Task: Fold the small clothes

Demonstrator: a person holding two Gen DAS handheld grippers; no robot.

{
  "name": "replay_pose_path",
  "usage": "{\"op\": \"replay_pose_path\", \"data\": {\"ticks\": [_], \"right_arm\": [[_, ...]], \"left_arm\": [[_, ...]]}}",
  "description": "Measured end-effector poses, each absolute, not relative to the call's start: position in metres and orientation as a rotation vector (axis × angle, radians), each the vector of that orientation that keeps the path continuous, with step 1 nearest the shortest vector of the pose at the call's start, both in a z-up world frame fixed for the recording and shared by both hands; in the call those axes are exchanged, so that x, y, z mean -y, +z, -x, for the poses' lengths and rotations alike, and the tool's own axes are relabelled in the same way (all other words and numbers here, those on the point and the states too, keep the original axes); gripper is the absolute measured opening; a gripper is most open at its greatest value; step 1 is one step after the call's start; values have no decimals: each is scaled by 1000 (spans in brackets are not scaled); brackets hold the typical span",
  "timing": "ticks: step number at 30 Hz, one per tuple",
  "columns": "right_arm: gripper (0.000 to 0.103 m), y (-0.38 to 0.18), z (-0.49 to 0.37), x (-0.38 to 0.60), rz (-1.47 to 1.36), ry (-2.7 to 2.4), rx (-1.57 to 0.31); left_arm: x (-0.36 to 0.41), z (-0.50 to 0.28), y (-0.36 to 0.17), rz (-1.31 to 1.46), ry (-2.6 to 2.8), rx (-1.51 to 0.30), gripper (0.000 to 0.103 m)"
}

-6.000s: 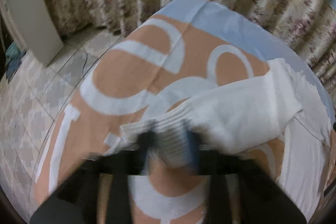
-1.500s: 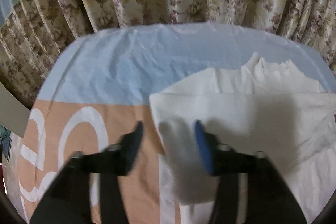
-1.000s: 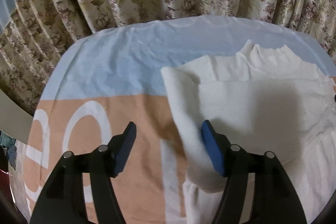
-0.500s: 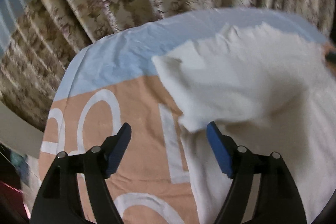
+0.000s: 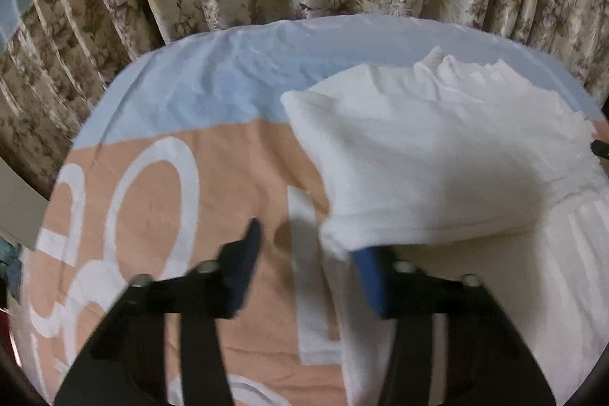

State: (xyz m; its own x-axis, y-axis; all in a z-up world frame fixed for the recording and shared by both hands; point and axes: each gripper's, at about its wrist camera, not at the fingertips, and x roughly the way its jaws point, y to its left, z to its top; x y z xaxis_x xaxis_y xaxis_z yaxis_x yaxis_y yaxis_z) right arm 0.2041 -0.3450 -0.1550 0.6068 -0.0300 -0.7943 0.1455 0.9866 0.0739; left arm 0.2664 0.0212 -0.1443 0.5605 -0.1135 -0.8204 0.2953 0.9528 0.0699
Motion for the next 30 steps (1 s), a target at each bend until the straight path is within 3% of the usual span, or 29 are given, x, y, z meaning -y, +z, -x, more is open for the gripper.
{"op": "replay_pose_path", "data": {"ticks": [8,12,15,17,20,22,24,25,26,30], "right_arm": [[1,-151,-194,362,-134,-144,-903],[1,-150,-186,368,-199,-107,-881],[15,-143,-190,362,-239,-50,-866],[41,-142,-195,356,-211,-63,-872],[56,-145,-202,354,-190,-93,-892],[57,-155,-210,356,-213,-76,-944],[40,-161,-212,355,-222,-67,-957],[18,-158,-209,353,-204,-68,-935],[6,-154,-206,350,-178,-67,-920],[6,-139,-195,349,-133,-70,-850]], "left_arm": [[-48,-266,-146,-37,-324,-963,37],[-34,-263,-143,-141,-305,-931,38],[-27,-261,-145,-192,-289,-923,38],[-27,-261,-145,-192,-287,-921,38],[-30,-263,-145,-180,-287,-927,39],[-29,-262,-144,-190,-281,-924,39],[-26,-261,-142,-212,-268,-918,39],[-26,-260,-141,-215,-264,-915,38],[-26,-260,-140,-216,-262,-913,38],[-26,-260,-141,-214,-265,-915,39]]}}
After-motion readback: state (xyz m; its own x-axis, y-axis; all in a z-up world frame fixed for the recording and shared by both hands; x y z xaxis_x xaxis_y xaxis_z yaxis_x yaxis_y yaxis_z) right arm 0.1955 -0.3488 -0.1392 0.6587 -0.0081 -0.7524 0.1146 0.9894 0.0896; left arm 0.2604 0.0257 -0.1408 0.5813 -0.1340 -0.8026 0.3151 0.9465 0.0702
